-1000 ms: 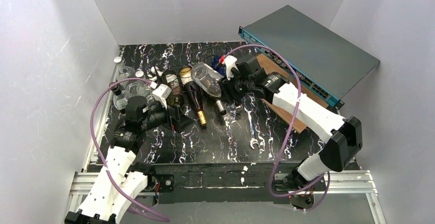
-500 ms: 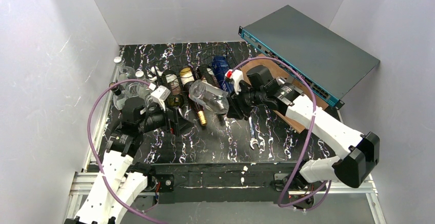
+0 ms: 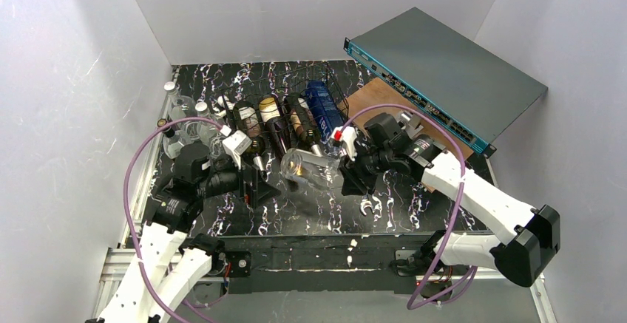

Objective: Take the wine bottle off the wine rack
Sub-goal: Pick up the wine bottle from the wine rack, then place the wine bottle at the center of the board.

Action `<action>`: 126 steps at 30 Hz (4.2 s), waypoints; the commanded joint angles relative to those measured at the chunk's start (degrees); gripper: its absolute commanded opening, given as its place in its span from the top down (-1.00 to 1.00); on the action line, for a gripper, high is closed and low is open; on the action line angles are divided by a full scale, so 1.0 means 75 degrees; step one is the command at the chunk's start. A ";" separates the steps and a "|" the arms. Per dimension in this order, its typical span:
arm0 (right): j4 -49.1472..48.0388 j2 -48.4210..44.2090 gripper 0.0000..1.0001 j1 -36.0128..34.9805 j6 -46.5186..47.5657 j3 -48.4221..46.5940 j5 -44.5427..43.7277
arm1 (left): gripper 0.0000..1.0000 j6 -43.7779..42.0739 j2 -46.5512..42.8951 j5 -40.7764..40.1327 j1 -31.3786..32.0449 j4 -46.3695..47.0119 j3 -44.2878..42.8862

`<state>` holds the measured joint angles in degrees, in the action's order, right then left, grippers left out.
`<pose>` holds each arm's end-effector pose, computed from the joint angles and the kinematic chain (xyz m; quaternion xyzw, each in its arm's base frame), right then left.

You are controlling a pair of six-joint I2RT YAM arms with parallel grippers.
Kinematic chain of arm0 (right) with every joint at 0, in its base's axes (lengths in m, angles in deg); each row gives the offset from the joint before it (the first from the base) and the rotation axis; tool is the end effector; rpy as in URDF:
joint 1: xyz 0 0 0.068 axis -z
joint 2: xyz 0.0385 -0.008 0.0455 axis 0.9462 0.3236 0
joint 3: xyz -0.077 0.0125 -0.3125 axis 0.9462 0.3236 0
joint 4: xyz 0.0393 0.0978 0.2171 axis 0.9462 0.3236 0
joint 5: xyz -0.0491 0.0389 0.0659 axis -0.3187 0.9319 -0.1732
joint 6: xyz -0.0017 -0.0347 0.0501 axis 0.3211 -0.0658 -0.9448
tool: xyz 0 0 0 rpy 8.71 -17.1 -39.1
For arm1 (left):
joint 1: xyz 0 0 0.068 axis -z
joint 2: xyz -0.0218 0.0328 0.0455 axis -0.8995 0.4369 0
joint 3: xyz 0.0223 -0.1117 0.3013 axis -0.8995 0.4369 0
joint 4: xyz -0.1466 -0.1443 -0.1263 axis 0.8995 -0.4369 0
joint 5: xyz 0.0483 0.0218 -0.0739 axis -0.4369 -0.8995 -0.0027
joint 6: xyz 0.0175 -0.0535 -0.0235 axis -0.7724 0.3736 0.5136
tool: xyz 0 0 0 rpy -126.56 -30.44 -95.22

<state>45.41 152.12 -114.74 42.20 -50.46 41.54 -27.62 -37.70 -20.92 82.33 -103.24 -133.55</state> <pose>0.1413 0.1614 0.3568 -0.4828 0.7736 0.2963 0.2839 0.0640 -0.0508 0.3509 0.2474 0.7649 -0.3870 0.4517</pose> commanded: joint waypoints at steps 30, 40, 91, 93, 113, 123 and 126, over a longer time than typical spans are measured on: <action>-0.0724 -0.1126 0.97 0.0471 0.2560 0.1505 0.1328 | -0.97 -0.2491 -0.0135 -0.4522 0.5444 0.2291 0.1630; -0.0617 -0.1012 0.97 0.0505 0.2983 0.1575 0.1525 | -0.97 -0.4742 0.1444 -0.6072 0.7037 0.5027 0.2583; 0.0545 0.0497 -0.49 0.1061 0.3811 0.0971 0.3406 | -0.29 -0.4083 0.5103 -0.6705 0.6768 0.9237 0.3344; 0.0612 0.0524 -0.60 0.1061 0.3838 0.0941 0.3432 | -0.27 -0.3991 0.4978 -0.6744 0.6761 0.9251 0.3476; 0.2754 0.1374 -0.97 0.1064 0.5639 -0.0590 0.3994 | -0.16 -0.3655 0.4479 -0.6789 0.6700 0.9334 0.4099; 0.2768 0.1269 -0.97 0.1059 0.5788 -0.1048 0.3819 | -0.14 -0.3480 0.4333 -0.6835 0.6697 0.9427 0.4325; 0.2528 0.1195 -0.96 0.1058 0.5601 -0.1065 0.3684 | -0.15 -0.3436 0.4224 -0.6876 0.6700 0.9439 0.4392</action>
<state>65.91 162.91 -105.82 83.79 -55.71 64.46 -56.75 -5.96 -72.42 132.82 -27.49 -102.97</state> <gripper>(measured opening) 0.983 0.940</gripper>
